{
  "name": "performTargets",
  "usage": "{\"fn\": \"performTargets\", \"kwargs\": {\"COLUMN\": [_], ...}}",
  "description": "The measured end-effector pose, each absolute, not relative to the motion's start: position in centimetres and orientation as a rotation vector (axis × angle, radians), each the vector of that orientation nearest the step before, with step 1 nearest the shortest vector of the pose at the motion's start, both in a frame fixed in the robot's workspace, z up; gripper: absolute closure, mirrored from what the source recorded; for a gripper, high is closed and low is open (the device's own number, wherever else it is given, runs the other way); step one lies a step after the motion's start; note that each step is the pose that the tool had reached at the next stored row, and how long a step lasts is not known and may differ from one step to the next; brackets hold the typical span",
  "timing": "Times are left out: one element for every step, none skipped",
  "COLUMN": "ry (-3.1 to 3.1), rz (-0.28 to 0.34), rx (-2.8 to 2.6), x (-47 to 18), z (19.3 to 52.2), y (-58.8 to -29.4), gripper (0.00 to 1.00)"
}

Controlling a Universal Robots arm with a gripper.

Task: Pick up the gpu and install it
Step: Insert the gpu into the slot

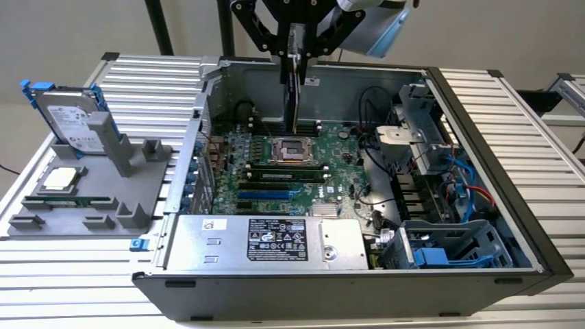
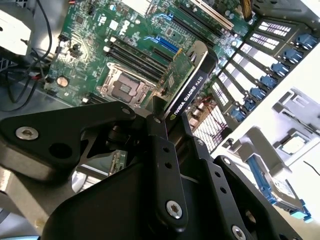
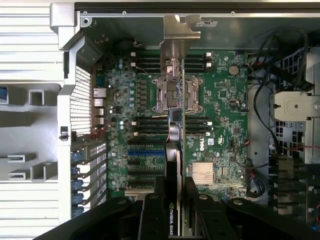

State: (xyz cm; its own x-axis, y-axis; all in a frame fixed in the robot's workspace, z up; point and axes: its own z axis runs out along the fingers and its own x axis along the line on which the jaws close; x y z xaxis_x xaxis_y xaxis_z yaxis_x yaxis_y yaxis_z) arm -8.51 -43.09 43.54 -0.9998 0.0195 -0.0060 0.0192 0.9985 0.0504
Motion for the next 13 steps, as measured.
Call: {"fn": "performTargets", "kwargs": {"ry": [3.134,3.134,3.134,3.134,3.134,3.134,3.134,3.134,3.134,3.135,3.135,3.135,3.135], "rz": [0.079,0.079,0.079,0.079,0.079,0.079,0.079,0.079,0.079,0.079,0.079,0.079,0.079], "rx": [0.028,0.026,0.024,0.022,0.02,0.018,0.015,0.013,0.01,0.008,0.005,0.003,0.001], "x": [-8.51,-8.51,-8.51,-8.51,-8.51,-8.51,-8.51,-8.51,-8.51,-8.51,-8.51,-8.51,-8.51], "z": [43.54,43.54,43.55,43.55,43.55,43.56,43.56,43.56,43.57,43.57,43.57,43.57,43.58], "y": [-43.09,-43.09,-43.09,-43.09,-43.09,-43.09,-43.08,-43.09,-43.08,-43.09,-43.09,-43.09,-43.09], "gripper": [1.0,1.0,1.0,1.0,1.0,1.0,1.0,1.0,1.0,1.0,1.0,1.0,1.0]}}
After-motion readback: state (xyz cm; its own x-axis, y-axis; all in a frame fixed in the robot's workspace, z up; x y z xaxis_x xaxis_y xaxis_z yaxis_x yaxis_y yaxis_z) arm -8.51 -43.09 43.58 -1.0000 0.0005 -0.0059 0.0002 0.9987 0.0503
